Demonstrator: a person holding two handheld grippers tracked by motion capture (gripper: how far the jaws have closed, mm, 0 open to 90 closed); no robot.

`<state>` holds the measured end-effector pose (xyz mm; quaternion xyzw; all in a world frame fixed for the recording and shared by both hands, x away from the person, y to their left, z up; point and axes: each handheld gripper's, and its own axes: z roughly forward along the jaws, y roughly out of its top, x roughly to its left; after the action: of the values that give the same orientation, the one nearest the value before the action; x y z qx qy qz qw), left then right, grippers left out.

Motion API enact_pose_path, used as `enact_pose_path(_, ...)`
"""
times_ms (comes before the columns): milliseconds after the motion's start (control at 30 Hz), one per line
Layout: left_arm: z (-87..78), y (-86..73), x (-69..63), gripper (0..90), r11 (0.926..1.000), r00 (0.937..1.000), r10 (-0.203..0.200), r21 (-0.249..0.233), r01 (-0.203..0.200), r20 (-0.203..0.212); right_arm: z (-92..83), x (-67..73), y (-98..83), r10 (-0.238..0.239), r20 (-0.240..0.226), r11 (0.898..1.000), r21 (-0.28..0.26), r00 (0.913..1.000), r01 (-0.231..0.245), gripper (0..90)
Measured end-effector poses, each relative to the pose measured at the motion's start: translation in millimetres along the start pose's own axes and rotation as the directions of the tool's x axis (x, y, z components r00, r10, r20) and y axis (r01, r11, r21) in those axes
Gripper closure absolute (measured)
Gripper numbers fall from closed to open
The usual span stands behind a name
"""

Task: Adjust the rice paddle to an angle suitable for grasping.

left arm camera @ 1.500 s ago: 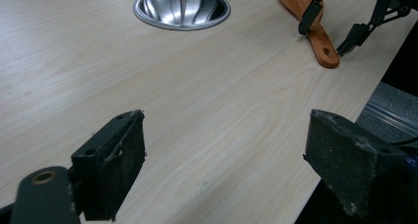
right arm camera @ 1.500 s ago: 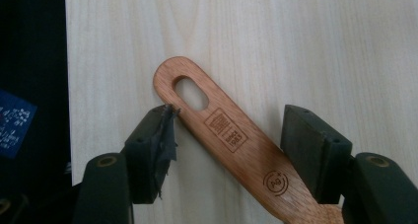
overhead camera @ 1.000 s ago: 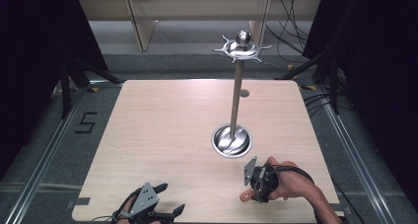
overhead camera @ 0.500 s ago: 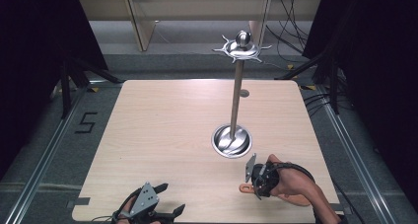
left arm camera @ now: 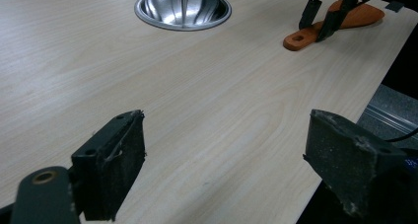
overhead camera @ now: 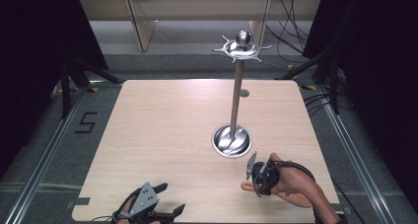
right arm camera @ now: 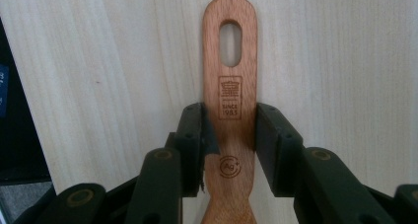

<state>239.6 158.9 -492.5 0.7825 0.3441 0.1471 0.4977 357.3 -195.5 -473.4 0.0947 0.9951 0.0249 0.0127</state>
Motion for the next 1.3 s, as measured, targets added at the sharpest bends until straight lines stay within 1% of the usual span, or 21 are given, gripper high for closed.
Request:
enact_pose_path(67,-1.8,0.6,3.2,14.7,0.9989,0.9993,0.036,0.031,-0.035,-0.013,0.4,-1.3,0.9,-0.002,-0.005,1.000,-0.005,1.0000,0.002,65.9)
enact_pose_path(100,-0.2,0.0,-0.1,14.8,1.0000,1.0000,0.001,0.003,-0.001,0.001,0.2,-0.6,1.6,0.006,-0.002,1.000,0.002,1.0000,-0.006,65.8)
enact_pose_path(133,-0.2,0.1,-0.1,14.7,1.0000,1.0000,0.004,0.003,-0.004,0.002,-0.6,2.1,2.3,0.041,0.000,0.999,0.012,0.9992,-0.041,65.8)
enact_pose_path(167,-0.2,0.1,-0.1,14.8,1.0000,1.0000,0.004,0.003,-0.004,0.002,-0.6,2.1,2.3,0.041,0.000,0.999,0.012,0.9992,-0.041,65.8)
enact_pose_path(233,0.0,0.2,0.1,14.7,1.0000,1.0000,0.000,0.001,0.000,-0.001,1.2,-5.0,1.3,-0.048,0.004,0.999,-0.013,0.9988,0.048,65.9)
enact_pose_path(267,-0.1,0.1,-0.3,14.7,1.0000,1.0000,0.000,0.000,0.000,0.002,-0.9,1.9,3.2,0.049,-0.003,0.999,0.013,0.9988,-0.049,65.8)
enact_pose_path(367,-0.2,0.3,-0.2,14.7,1.0000,1.0000,0.001,0.003,-0.001,0.002,-0.2,-0.7,4.3,0.004,-0.001,1.000,0.011,1.0000,-0.004,65.8)
enact_pose_path(400,-0.7,0.7,1.6,14.7,0.9996,0.9996,0.028,0.006,-0.028,0.003,-1.1,4.9,6.4,0.093,-0.004,0.996,0.013,0.9957,-0.093,65.8)
enact_pose_path(433,-0.7,0.7,1.6,14.7,0.9996,0.9996,0.028,0.006,-0.028,0.003,-1.1,4.9,6.4,0.093,-0.004,0.996,0.013,0.9957,-0.093,65.8)
enact_pose_path(467,0.0,0.2,-0.3,14.7,1.0000,1.0000,0.001,0.000,-0.001,0.003,-0.3,2.2,7.8,0.038,-0.011,0.999,0.011,0.9992,-0.038,65.9)
enact_pose_path(567,-1.9,0.8,0.4,14.7,0.9998,0.9999,0.014,0.018,-0.013,-0.010,-0.3,2.4,8.5,0.053,-0.014,0.998,0.028,0.9985,-0.053,65.9)
enact_pose_path(667,-1.5,0.5,0.7,14.7,0.9998,0.9999,0.014,0.012,-0.014,-0.002,1.9,4.8,8.6,0.074,-0.028,0.997,0.001,0.9968,-0.074,66.0)
enact_pose_path(733,-1.5,0.6,0.7,14.7,0.9999,0.9999,0.013,0.010,-0.013,-0.003,0.9,0.1,9.1,-0.004,0.006,1.000,0.029,1.0000,0.004,66.2)
enact_pose_path(800,-1.2,0.6,-0.6,14.7,1.0000,1.0000,0.005,0.005,-0.005,-0.007,0.5,1.3,9.8,0.002,0.001,0.999,0.032,1.0000,-0.002,66.2)
enact_pose_path(833,-1.2,0.6,-0.6,14.8,1.0000,1.0000,0.005,0.005,-0.005,-0.007,0.4,4.3,10.8,0.044,-0.017,0.999,0.030,0.9989,-0.044,66.1)
enact_pose_path(933,-0.8,0.5,-0.5,14.7,1.0000,1.0000,0.001,0.001,-0.001,-0.003,2.0,5.1,10.4,0.057,-0.022,0.998,0.013,0.9981,-0.057,66.1)
enact_pose_path(1000,-1.2,0.6,0.3,14.7,0.9999,1.0000,0.009,0.006,-0.009,-0.002,-0.6,5.1,11.6,0.045,-0.011,0.998,0.049,0.9989,-0.044,65.8)
enact_pose_path(1067,-1.5,0.6,0.8,14.8,0.9998,0.9999,0.014,0.012,-0.014,-0.003,-0.1,4.5,11.3,0.041,-0.014,0.998,0.041,0.9991,-0.040,65.8)
enact_pose_path(1100,-1.1,0.5,-0.4,14.7,1.0000,1.0000,0.004,0.004,-0.004,-0.005,2.5,5.2,9.5,0.053,-0.026,0.999,0.007,0.9983,-0.053,65.7)
enact_pose_path(1267,-1.0,0.4,-0.9,14.7,1.0000,1.0000,0.003,0.005,-0.003,-0.007,2.2,5.2,10.2,0.052,-0.029,0.999,0.015,0.9982,-0.051,66.0)
enact_pose_path(1300,-1.6,0.5,-0.3,14.8,0.9998,0.9999,0.012,0.013,-0.012,-0.008,-0.5,3.3,11.2,0.010,-0.009,0.998,0.061,0.9999,-0.010,66.1)
